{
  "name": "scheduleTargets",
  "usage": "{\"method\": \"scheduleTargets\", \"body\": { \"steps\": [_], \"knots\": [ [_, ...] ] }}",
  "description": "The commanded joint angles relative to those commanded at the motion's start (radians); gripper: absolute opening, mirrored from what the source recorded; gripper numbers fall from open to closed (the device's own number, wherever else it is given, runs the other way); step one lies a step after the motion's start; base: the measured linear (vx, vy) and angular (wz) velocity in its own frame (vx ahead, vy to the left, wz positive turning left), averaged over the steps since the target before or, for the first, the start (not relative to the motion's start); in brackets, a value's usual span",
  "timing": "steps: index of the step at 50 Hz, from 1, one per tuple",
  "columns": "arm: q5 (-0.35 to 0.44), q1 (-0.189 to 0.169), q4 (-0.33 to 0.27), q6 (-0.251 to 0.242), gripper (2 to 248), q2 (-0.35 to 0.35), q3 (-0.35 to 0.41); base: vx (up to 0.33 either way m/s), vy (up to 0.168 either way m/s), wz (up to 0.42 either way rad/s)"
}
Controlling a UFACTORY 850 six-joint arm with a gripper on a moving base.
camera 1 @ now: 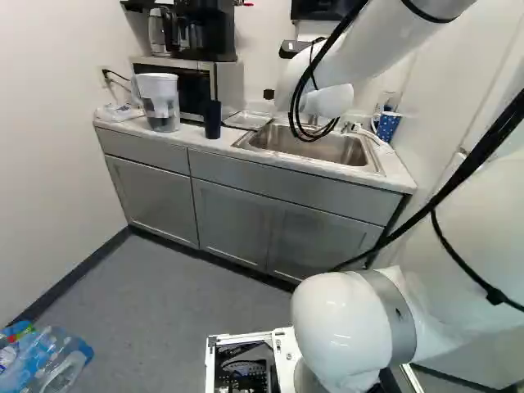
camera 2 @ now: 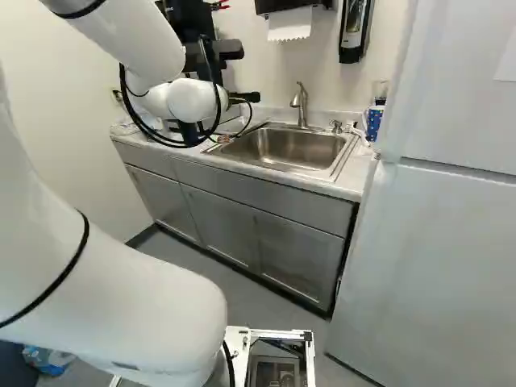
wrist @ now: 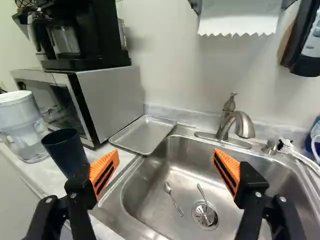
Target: Rinse the cup and place it in the tray
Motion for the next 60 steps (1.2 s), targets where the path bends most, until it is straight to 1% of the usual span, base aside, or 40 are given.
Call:
{"method": "scheduleTargets", "body": {
  "steps": [19, 60],
  "knots": [
    [0.0, 0.0, 0.0, 0.0, 247, 0.0, 0.0, 0.127, 0.005, 0.034],
    [0.0, 0.0, 0.0, 0.0, 247, 0.0, 0.0, 0.103, -0.025, 0.0]
  ]
}}
